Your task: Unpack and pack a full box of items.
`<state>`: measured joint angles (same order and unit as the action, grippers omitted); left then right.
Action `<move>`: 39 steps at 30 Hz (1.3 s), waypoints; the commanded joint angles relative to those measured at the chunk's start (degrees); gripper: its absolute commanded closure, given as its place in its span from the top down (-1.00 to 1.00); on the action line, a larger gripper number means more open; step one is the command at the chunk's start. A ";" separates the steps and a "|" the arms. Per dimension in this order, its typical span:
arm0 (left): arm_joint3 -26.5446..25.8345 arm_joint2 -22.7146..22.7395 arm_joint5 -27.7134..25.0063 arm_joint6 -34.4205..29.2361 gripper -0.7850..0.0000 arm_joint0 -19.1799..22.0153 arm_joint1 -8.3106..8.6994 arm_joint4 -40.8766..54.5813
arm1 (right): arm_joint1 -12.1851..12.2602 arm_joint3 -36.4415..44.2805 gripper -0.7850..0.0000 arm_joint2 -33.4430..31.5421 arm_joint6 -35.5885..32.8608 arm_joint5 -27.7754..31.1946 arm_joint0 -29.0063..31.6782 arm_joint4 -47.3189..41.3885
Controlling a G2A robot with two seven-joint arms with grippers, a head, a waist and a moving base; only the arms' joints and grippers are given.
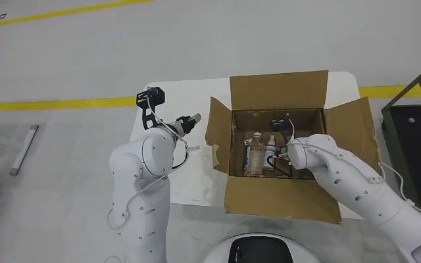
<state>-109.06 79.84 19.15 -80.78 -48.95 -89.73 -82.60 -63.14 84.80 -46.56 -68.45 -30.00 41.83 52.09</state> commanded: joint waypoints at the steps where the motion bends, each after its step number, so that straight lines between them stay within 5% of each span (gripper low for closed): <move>1: 0.00 0.00 0.00 0.00 1.00 0.00 0.00 0.00 | -0.04 0.30 -0.11 -0.39 -0.19 0.04 0.08 0.23; 8: 0.00 0.00 0.00 0.00 1.00 0.00 0.00 0.00 | 0.70 7.76 -0.18 -6.98 2.75 -0.82 2.12 -1.15; 13: 0.00 0.00 0.00 0.00 1.00 0.00 0.00 0.00 | 2.39 19.73 -1.00 -20.18 11.29 -2.28 8.60 -4.66; 26: 0.00 0.00 0.00 0.00 1.00 0.00 0.00 0.00 | 3.04 33.76 -1.00 -62.35 36.19 -9.06 32.28 -18.92; 33: 0.00 0.00 0.00 0.00 1.00 0.00 0.00 0.00 | 0.61 27.70 -1.00 -76.83 40.59 -0.04 42.52 -44.06; 39: 0.00 0.00 0.00 0.00 1.00 0.00 0.00 0.00 | -1.46 19.21 -1.00 -76.81 37.61 12.15 46.26 -67.31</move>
<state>-109.06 79.84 19.15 -80.78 -48.95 -89.73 -82.60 -64.42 105.32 -124.03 -30.31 -19.78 87.86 -11.62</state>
